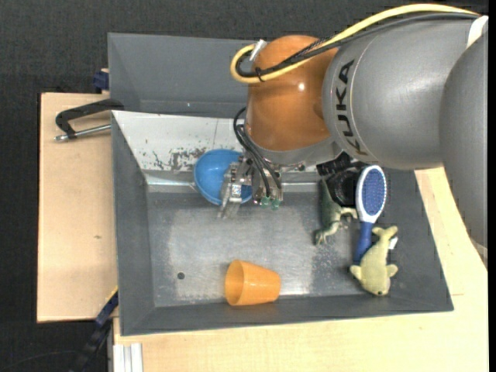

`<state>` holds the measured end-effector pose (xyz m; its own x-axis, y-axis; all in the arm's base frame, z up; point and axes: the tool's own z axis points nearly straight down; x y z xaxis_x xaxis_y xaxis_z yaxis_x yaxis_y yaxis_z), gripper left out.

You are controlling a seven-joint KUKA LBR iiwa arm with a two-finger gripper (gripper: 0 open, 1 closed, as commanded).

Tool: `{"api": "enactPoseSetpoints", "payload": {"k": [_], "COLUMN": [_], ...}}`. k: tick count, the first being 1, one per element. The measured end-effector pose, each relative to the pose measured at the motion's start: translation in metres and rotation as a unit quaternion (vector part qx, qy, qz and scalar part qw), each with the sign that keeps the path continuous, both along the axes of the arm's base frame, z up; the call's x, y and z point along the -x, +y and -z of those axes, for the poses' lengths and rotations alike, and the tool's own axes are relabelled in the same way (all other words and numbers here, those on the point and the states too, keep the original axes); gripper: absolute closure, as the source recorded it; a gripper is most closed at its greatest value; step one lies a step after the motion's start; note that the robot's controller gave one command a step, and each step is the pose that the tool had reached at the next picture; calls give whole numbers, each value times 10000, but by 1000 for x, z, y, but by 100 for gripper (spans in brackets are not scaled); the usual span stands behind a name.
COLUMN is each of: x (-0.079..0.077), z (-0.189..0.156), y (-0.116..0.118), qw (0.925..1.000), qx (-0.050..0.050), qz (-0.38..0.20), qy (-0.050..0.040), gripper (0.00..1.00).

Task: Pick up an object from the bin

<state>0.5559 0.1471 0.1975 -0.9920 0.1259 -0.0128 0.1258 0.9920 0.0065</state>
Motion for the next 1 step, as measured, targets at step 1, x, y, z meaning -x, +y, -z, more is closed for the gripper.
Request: {"api": "enactPoseSetpoints", "payload": {"k": [1], "x": [-12], "z": [-179], "y": [-11], "qw": [9999], "qx": [-1], "qz": [106], "qy": [-11], "gripper": [100]}}
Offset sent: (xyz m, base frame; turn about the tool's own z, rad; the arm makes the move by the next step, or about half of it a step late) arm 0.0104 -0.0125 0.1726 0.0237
